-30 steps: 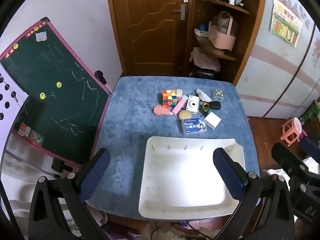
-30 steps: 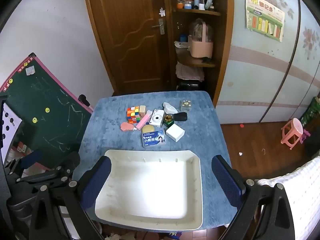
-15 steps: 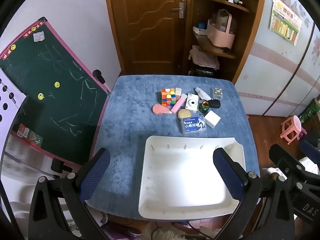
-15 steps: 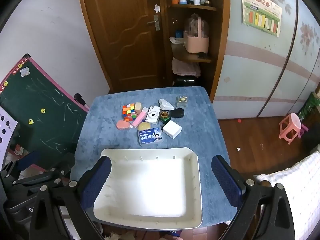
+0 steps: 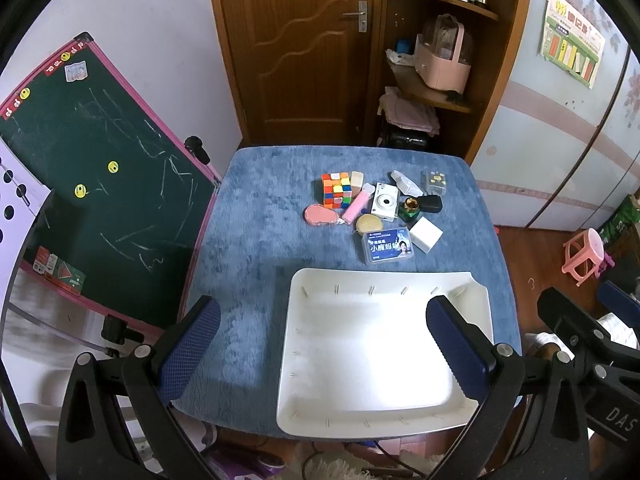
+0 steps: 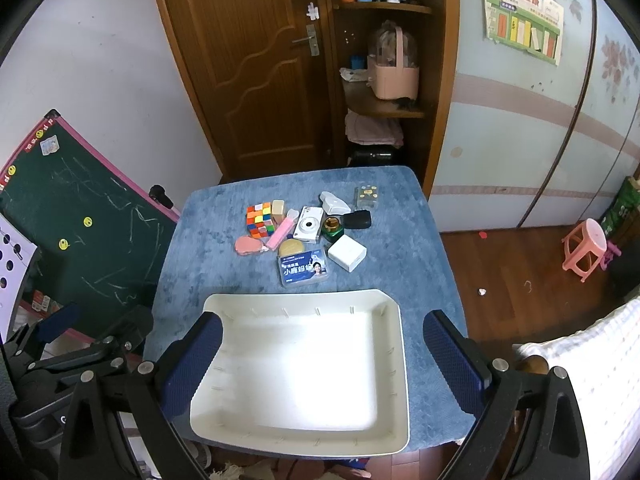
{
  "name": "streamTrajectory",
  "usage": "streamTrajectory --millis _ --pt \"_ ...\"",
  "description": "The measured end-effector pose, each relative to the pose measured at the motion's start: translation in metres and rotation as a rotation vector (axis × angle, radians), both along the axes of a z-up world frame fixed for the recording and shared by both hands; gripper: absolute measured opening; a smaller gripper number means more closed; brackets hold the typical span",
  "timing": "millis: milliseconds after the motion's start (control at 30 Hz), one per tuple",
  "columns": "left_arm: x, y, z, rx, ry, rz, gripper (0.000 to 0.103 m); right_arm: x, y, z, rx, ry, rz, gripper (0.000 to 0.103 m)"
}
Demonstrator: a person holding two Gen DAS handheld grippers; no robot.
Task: Organize rigid objects
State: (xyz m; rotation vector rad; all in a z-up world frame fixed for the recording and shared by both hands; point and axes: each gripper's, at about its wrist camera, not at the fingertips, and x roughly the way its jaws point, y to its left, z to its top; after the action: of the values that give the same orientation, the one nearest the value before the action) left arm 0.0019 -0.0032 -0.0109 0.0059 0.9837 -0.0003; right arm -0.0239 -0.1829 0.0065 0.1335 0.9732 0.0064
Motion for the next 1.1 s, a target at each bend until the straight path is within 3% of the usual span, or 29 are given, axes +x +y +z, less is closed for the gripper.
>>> streamTrajectory --millis 1100 --pt "-0.0021 -0.0017 -0.0034 0.005 0.007 -0.002 0.102 0.0026 -0.0009 0.0001 0.002 -0.007 0.001 0.101"
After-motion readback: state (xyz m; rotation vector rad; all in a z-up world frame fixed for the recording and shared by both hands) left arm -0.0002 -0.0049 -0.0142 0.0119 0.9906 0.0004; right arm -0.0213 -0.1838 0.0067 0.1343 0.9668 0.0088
